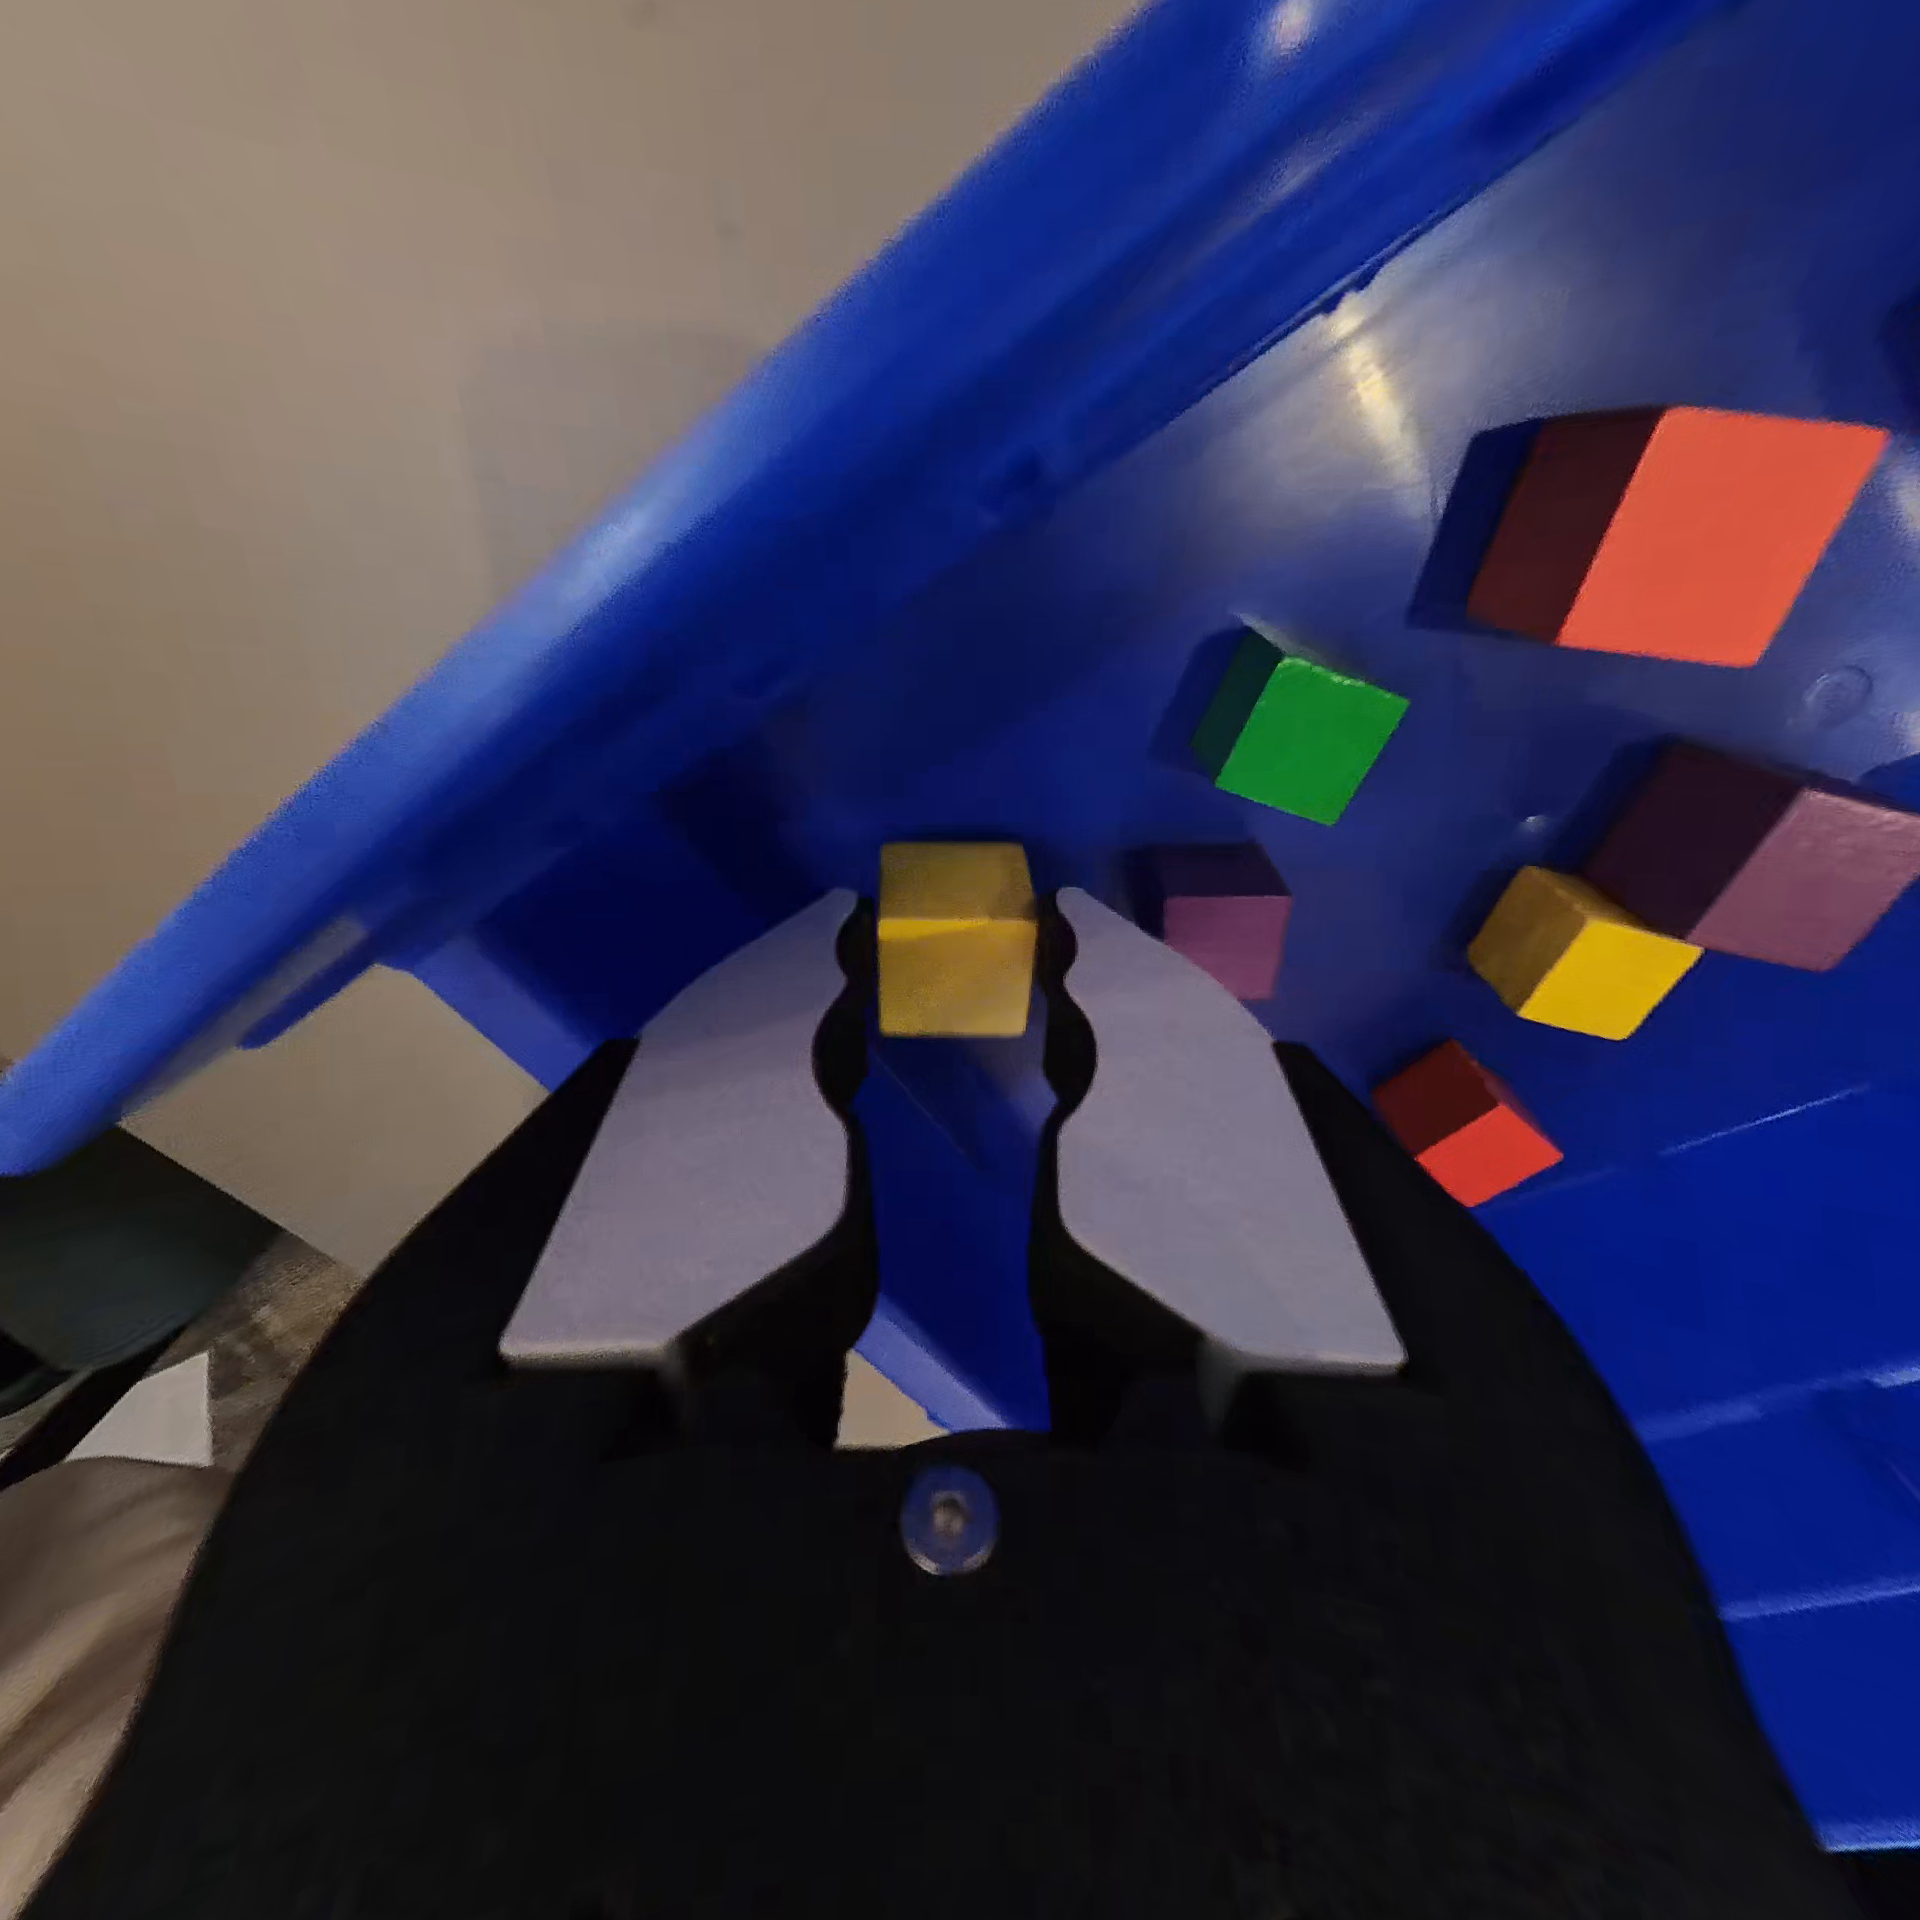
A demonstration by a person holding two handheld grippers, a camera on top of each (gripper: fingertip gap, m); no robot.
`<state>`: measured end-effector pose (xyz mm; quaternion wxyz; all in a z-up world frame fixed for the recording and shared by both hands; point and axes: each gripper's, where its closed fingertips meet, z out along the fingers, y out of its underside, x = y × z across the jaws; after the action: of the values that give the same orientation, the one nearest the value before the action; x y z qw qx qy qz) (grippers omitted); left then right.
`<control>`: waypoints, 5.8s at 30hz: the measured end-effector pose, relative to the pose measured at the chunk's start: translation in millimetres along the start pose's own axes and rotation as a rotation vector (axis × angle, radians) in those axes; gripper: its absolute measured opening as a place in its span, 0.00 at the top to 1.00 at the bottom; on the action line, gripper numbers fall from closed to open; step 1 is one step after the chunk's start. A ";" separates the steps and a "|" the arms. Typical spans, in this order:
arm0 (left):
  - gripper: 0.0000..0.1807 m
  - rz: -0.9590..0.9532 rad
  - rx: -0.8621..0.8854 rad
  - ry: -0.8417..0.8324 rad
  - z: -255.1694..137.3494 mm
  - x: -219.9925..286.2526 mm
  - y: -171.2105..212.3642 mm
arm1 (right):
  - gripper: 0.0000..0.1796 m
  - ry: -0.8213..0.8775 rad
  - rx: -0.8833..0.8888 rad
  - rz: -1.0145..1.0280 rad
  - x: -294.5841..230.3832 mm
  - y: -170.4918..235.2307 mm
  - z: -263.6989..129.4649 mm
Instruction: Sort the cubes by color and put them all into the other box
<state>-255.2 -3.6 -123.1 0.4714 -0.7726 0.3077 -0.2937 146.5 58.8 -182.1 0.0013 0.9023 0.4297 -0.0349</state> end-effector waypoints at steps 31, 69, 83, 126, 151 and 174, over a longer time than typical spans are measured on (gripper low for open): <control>0.66 -0.037 0.138 -0.273 -88.8 -82.9 -85.4 | 0.76 0.001 1.354 0.022 -239.1 -134.1 -69.3; 0.87 -0.047 -0.155 -0.535 -82.4 -284.4 -82.8 | 0.81 -0.142 1.294 0.001 -246.8 -134.5 -57.9; 0.87 -0.220 0.203 -0.090 -116.2 -196.7 -93.6 | 0.80 -0.243 1.263 0.063 -244.1 -143.0 -53.1; 0.60 0.028 0.244 -0.134 -16.1 -25.5 -54.7 | 0.87 -0.326 1.556 0.060 -197.7 -173.9 -113.4; 0.59 0.056 0.114 0.005 2.6 7.8 -29.2 | 0.87 0.084 0.266 0.626 172.2 -41.5 -25.1; 0.60 0.045 0.211 -0.368 -48.9 -34.6 -18.5 | 0.79 -0.148 1.437 0.266 -259.6 -126.6 -68.2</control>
<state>-310.0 2.5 -93.2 0.6043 -0.7525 0.2010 -0.1676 -110.6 -60.4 -93.9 -0.5573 0.7204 0.1862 -0.3685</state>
